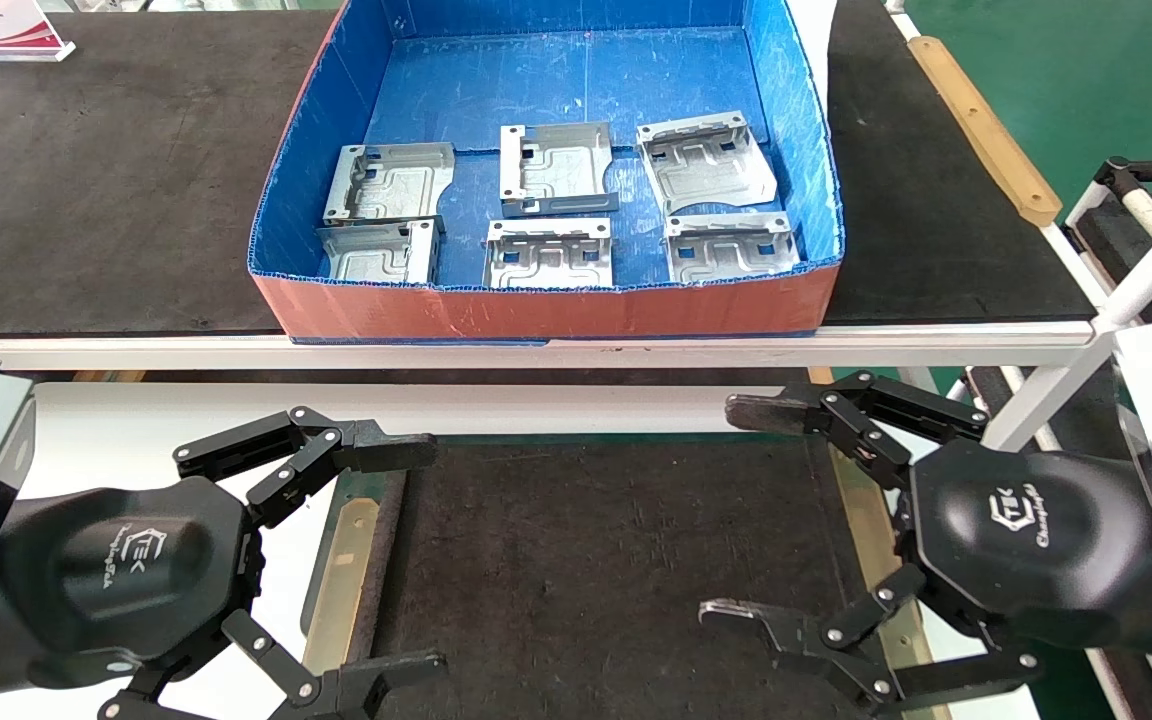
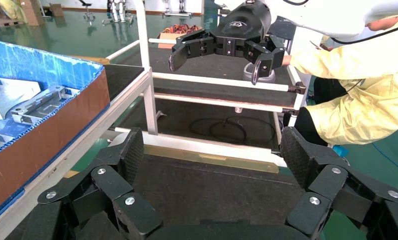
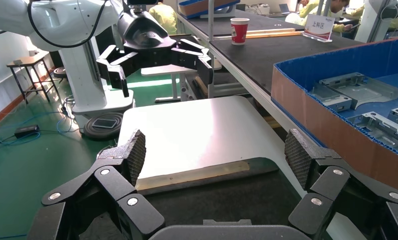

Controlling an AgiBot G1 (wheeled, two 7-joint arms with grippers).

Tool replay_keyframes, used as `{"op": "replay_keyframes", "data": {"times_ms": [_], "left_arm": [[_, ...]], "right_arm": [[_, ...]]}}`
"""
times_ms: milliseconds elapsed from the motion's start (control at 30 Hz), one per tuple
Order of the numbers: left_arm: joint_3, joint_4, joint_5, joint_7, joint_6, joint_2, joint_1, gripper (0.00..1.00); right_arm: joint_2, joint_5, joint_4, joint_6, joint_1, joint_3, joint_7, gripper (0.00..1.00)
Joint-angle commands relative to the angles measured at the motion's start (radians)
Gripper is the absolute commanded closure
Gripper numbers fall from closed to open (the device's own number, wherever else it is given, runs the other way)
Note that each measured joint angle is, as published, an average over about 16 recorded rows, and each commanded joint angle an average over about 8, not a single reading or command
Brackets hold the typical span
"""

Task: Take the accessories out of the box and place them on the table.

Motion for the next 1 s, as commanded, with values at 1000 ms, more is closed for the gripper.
{"op": "replay_keyframes", "data": {"times_ms": [1000], "left_arm": [[0.022,0.018,0.070,-0.037,-0.081,0.011,-0.017,0.00]], "right_arm": [[0.000,0.000,0.000,0.000,0.000,0.000,0.000,0.00]]}}
